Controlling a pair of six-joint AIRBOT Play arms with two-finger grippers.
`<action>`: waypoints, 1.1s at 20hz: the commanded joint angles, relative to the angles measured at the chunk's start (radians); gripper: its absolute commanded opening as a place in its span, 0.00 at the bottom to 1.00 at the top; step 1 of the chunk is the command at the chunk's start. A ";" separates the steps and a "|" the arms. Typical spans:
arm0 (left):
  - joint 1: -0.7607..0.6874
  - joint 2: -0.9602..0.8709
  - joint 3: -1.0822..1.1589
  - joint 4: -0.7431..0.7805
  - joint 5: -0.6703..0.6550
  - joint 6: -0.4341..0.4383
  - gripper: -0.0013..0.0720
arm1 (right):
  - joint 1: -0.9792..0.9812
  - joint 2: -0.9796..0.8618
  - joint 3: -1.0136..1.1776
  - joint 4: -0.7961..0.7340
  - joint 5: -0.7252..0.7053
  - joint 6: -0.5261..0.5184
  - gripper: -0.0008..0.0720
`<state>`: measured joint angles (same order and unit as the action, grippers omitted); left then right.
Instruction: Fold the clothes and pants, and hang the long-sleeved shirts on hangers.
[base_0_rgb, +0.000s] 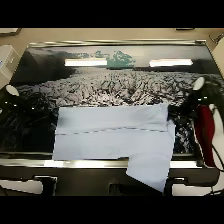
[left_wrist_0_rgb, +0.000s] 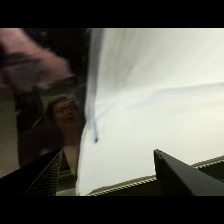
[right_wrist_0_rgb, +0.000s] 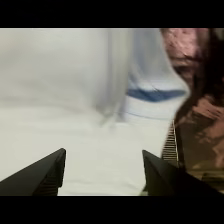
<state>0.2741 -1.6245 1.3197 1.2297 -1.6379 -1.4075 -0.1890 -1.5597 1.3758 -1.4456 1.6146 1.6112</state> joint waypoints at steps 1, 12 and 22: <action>0.098 0.117 -0.061 0.036 -0.018 0.016 0.79 | -0.183 0.082 -0.019 0.013 0.136 -0.030 0.80; 0.229 0.322 -0.767 -0.025 0.211 0.206 0.69 | -0.342 0.249 -0.304 0.061 -0.015 -0.064 0.77; 0.229 0.322 -0.788 -0.093 0.275 0.204 0.35 | -0.342 0.250 -0.304 0.074 0.002 -0.074 0.77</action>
<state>0.5026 -1.3029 0.5385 1.1545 -1.4120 -1.2045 -0.5308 -1.3109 1.0721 -1.3792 1.6043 1.5406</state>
